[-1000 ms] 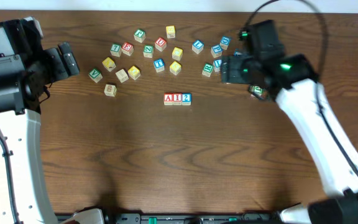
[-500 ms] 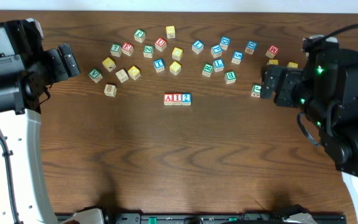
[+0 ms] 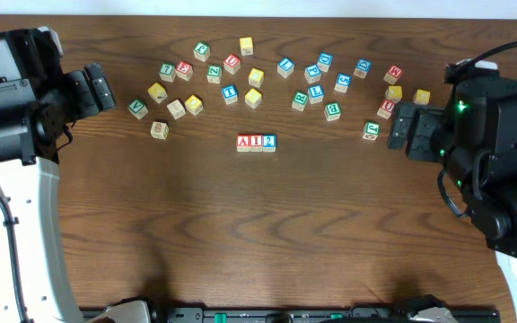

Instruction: Spell out AI2

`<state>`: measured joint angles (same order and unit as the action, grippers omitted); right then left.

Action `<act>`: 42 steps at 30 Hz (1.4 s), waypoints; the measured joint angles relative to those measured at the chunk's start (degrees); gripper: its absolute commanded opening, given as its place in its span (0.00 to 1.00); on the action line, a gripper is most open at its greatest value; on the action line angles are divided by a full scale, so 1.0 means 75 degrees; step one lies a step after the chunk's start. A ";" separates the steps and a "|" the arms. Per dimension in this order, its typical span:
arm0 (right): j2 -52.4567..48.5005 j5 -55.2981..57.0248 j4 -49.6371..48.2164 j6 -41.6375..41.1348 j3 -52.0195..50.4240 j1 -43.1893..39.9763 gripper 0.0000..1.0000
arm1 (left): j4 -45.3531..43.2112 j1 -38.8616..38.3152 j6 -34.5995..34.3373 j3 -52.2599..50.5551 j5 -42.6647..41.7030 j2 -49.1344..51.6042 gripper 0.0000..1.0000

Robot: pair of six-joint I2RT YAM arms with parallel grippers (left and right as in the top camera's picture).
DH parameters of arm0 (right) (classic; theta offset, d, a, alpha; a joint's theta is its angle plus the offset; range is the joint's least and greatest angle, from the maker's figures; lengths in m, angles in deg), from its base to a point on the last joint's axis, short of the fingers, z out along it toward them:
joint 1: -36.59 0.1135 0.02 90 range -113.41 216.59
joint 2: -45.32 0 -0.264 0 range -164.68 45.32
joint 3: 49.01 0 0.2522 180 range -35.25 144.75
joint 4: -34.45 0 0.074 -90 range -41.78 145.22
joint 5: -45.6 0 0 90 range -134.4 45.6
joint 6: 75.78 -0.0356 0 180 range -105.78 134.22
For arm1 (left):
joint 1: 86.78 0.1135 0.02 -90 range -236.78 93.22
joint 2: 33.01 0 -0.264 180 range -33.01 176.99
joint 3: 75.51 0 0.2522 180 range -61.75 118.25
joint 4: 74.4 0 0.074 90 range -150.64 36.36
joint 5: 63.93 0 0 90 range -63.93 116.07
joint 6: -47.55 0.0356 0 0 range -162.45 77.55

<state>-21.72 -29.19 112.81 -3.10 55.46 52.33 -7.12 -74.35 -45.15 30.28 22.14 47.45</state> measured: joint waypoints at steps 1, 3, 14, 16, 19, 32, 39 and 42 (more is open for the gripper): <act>0.0003 0.0000 -0.0041 0.0003 -0.0009 -0.0026 0.99 | 0.0003 0.0003 0.0000 0.0000 0.0000 0.0000 0.98; 0.0067 0.0055 -0.0431 0.0003 -0.0140 -0.0207 0.99 | 0.0000 0.0000 0.0000 0.0000 0.0000 0.0000 0.98; 0.2588 -0.0382 -0.4354 0.0003 -0.4141 -0.1457 0.99 | 0.0009 0.0000 0.0000 0.0000 0.0000 0.0000 0.98; 0.3261 -0.0522 -0.4908 0.0003 -0.5077 -0.1629 0.99 | 0.0009 0.0003 0.0000 0.0000 0.0000 0.0000 0.98; 0.4234 -0.0685 -0.5706 0.0003 -0.6391 -0.1801 0.99 | 0.0003 0.0000 0.0000 0.0000 0.0000 0.0000 0.98; 0.7563 -0.1084 -0.7970 0.0003 -1.0655 -0.1999 0.99 | 0.0006 0.0000 0.0000 0.0000 0.0000 0.0000 0.98; 0.8524 -0.1230 -0.8072 0.0003 -1.1736 -0.1999 0.99 | 0.0006 0.0000 0.0000 0.0000 0.0000 0.0000 0.98; 0.8766 -0.1244 -0.8078 0.0003 -1.1998 -0.1999 0.99 | 0.0009 0.0000 0.0000 0.0000 0.0000 0.0000 0.97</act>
<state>44.02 -38.53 52.23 -3.08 -34.52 37.34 -7.06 -74.35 -45.15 30.28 22.14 47.45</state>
